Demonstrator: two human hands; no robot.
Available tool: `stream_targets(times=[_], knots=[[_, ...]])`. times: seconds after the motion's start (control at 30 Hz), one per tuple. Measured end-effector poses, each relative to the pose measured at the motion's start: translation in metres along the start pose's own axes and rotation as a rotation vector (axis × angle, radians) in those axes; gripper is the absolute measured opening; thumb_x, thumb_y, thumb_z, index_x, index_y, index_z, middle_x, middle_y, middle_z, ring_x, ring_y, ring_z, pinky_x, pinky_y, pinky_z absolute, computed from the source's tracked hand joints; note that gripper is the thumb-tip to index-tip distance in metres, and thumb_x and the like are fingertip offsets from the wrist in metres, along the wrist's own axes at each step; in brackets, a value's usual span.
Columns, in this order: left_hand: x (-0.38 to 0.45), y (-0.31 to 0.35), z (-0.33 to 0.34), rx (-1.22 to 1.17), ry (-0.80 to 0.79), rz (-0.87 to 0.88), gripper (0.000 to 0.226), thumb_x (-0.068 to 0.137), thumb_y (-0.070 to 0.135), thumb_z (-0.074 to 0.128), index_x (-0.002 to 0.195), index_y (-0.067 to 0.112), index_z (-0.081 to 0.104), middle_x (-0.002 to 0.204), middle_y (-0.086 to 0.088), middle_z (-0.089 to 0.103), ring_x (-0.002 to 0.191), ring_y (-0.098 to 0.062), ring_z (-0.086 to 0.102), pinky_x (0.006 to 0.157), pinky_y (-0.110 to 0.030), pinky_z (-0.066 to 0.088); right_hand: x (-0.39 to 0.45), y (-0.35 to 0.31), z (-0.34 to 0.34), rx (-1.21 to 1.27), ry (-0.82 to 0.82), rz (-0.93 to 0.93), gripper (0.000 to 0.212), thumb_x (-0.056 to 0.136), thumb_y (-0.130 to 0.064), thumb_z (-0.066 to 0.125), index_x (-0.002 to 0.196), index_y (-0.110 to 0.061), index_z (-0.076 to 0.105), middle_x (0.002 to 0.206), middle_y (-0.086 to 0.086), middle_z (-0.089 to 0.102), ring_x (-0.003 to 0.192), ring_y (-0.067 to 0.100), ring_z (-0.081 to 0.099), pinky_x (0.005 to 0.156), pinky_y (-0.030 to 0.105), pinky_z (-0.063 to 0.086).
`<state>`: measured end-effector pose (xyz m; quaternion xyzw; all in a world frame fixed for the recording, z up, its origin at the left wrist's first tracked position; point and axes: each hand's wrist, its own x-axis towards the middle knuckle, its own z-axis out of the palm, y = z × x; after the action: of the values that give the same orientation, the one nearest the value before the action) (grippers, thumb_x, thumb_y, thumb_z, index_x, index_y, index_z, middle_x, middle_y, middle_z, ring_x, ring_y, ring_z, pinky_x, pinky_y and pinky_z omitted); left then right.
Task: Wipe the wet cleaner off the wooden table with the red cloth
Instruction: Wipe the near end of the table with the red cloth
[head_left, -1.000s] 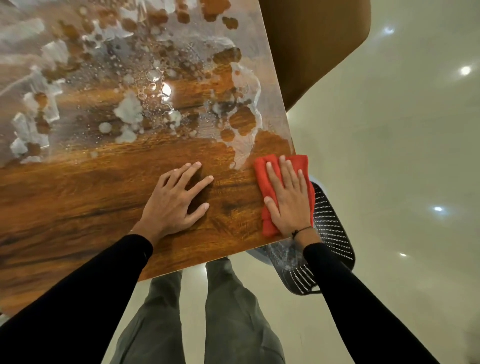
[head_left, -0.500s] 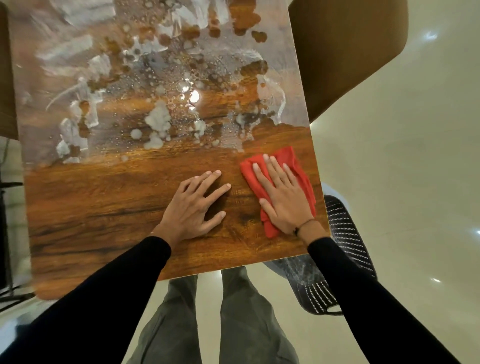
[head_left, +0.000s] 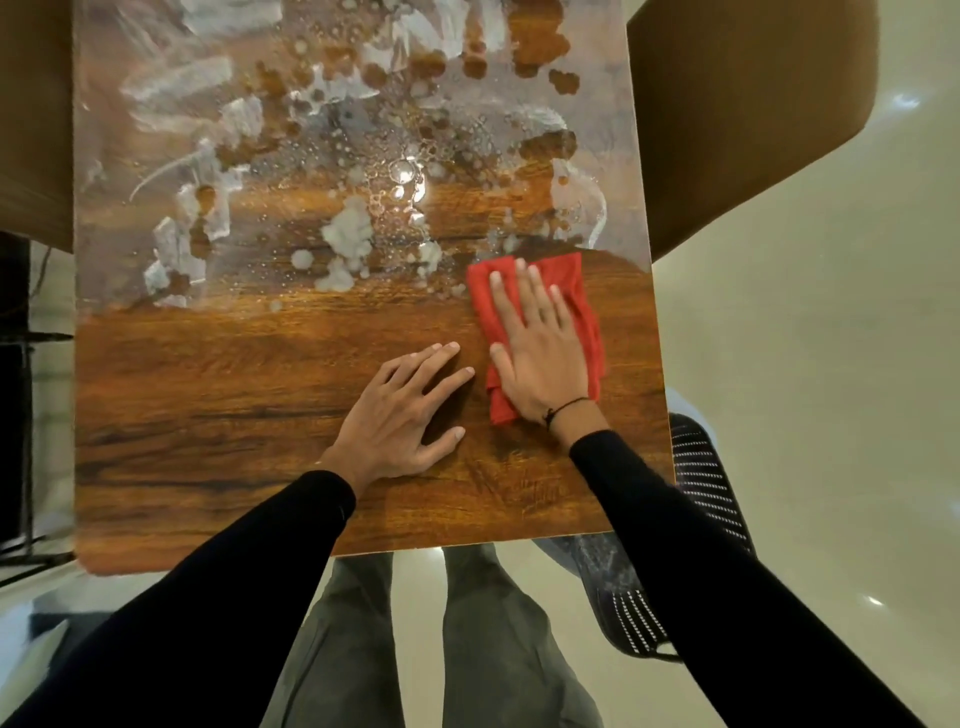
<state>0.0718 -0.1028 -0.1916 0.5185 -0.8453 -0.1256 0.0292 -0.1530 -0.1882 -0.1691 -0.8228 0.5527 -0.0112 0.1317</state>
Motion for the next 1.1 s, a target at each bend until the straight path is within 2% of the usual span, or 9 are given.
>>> stream_targets(times=[0.13,0.27,0.4,0.53,0.63,0.73,0.87,1.0,1.1], knots=[[0.002,0.002,-0.003,0.000,-0.001,0.002,0.076,0.103,0.064,0.051,0.168,0.025,0.041,0.178,-0.011,0.031,0.162,-0.032,0.034,0.126,-0.049,0.032,-0.039,0.014,0.006,0.005,-0.023,-0.086,0.085,0.108,-0.042,0.044,0.180,-0.026,0.001,0.187,0.007,-0.007,0.174,0.025,-0.005,0.141,0.051,0.005],[0.004,0.005,-0.006,0.002,-0.008,0.005,0.076,0.105,0.065,0.048,0.168,0.024,0.039,0.178,-0.012,0.030,0.162,-0.033,0.033,0.127,-0.049,0.031,-0.044,0.045,-0.004,0.000,0.013,0.146,0.085,0.104,-0.048,0.039,0.180,-0.028,0.005,0.187,0.007,-0.003,0.174,0.027,-0.002,0.140,0.054,0.003],[0.003,0.003,-0.004,-0.013,0.028,0.012,0.076,0.104,0.064,0.050,0.167,0.022,0.041,0.177,-0.013,0.030,0.162,-0.033,0.033,0.128,-0.048,0.029,0.014,0.041,-0.012,0.017,0.044,0.374,0.085,0.104,-0.048,0.037,0.180,-0.026,0.004,0.187,0.013,0.000,0.173,0.033,0.001,0.140,0.057,0.005],[0.001,0.001,-0.003,-0.063,0.083,-0.062,0.075,0.103,0.060,0.053,0.163,0.017,0.044,0.176,-0.015,0.030,0.160,-0.033,0.034,0.128,-0.047,0.029,0.052,-0.002,-0.007,-0.006,0.020,0.151,0.084,0.107,-0.046,0.038,0.180,-0.024,0.003,0.187,0.013,-0.003,0.174,0.031,0.000,0.141,0.052,0.003],[-0.001,0.000,-0.006,-0.119,0.172,-0.254,0.068,0.104,0.050,0.058,0.158,0.010,0.049,0.172,-0.018,0.036,0.156,-0.034,0.040,0.128,-0.047,0.032,0.042,-0.039,0.004,-0.014,-0.024,-0.080,0.083,0.108,-0.044,0.041,0.180,-0.024,0.003,0.187,0.011,-0.005,0.174,0.029,-0.002,0.140,0.053,0.006],[-0.019,-0.001,-0.013,-0.181,0.209,-0.590,0.069,0.104,0.047,0.064,0.160,0.012,0.044,0.174,-0.016,0.032,0.158,-0.031,0.037,0.130,-0.046,0.028,-0.001,-0.043,0.013,-0.038,-0.047,-0.183,0.083,0.108,-0.047,0.043,0.180,-0.029,0.007,0.187,0.007,-0.003,0.174,0.027,0.000,0.138,0.061,0.011],[-0.073,-0.048,-0.029,-0.221,0.242,-0.893,0.074,0.103,0.049,0.069,0.161,0.014,0.039,0.176,-0.016,0.026,0.160,-0.036,0.032,0.131,-0.060,0.027,-0.024,-0.009,0.004,-0.071,-0.044,-0.008,0.086,0.104,-0.062,0.041,0.179,-0.039,0.006,0.187,0.002,-0.007,0.174,0.030,-0.005,0.133,0.073,0.000],[-0.120,-0.109,-0.043,-0.170,0.264,-1.016,0.083,0.099,0.060,0.055,0.162,0.010,0.035,0.175,-0.021,0.025,0.161,-0.041,0.029,0.131,-0.062,0.024,0.013,0.001,-0.006,-0.037,-0.037,0.159,0.085,0.105,-0.060,0.036,0.179,-0.035,0.005,0.187,0.009,-0.006,0.173,0.032,-0.006,0.136,0.066,-0.003],[-0.125,-0.116,-0.040,-0.165,0.281,-1.025,0.085,0.100,0.060,0.054,0.164,0.009,0.032,0.176,-0.021,0.025,0.163,-0.040,0.027,0.132,-0.058,0.020,0.048,-0.028,-0.002,-0.008,-0.012,0.142,0.084,0.107,-0.050,0.039,0.180,-0.025,0.005,0.187,0.012,-0.001,0.174,0.031,-0.002,0.139,0.058,0.004]])
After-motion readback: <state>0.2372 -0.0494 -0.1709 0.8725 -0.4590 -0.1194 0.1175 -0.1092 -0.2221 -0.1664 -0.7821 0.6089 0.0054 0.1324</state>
